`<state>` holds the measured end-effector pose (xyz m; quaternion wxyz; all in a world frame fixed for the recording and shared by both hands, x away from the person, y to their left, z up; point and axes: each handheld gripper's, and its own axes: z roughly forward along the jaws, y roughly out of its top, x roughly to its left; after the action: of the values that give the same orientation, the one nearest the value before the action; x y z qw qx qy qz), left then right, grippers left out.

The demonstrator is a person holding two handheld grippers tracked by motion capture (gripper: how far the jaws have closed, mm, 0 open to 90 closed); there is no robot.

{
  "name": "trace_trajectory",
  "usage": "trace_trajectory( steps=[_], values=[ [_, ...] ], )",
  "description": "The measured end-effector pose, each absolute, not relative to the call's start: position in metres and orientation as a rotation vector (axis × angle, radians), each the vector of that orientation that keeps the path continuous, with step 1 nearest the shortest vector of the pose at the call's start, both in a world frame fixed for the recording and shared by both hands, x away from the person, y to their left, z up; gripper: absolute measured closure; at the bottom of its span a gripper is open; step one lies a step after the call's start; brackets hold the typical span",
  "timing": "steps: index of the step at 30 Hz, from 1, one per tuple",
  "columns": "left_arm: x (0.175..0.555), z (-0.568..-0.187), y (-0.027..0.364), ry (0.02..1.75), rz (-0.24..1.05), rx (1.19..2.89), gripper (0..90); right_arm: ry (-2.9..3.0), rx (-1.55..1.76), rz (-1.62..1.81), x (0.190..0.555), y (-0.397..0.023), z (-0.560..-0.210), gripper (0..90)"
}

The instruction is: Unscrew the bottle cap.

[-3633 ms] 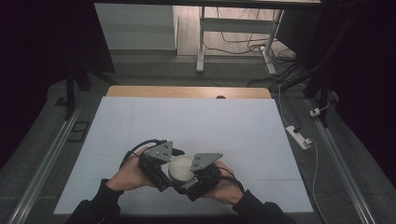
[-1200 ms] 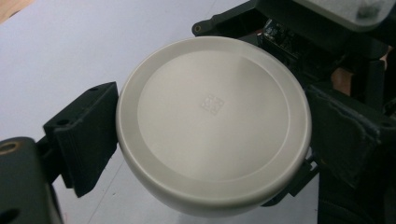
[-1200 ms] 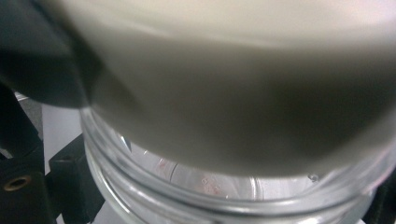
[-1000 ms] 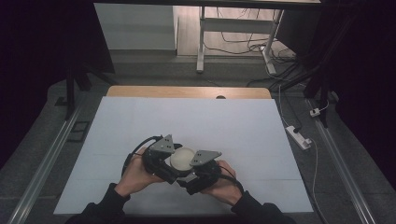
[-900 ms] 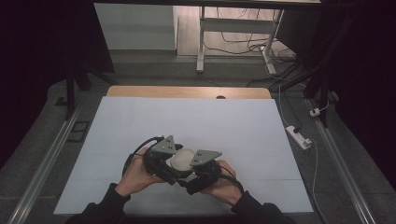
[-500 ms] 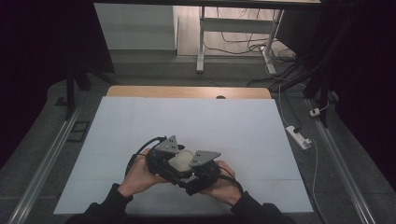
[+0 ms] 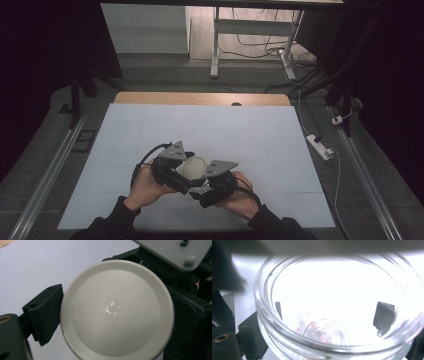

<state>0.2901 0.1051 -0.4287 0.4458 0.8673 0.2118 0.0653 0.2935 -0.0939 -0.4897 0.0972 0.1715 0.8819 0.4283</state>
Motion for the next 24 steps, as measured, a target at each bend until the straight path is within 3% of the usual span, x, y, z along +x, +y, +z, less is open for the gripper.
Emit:
trace_trajectory(
  steps=[7,24],
  values=[
    [0.284,-0.423,0.112,0.529,0.239,2.177,7.9,2.591,0.532,1.269,0.297,-0.099,-0.488,6.4],
    [0.277,-0.424,0.12,0.532,0.22,2.148,7.9,2.525,0.615,1.288,0.311,-0.116,-0.48,6.4]
  ],
)
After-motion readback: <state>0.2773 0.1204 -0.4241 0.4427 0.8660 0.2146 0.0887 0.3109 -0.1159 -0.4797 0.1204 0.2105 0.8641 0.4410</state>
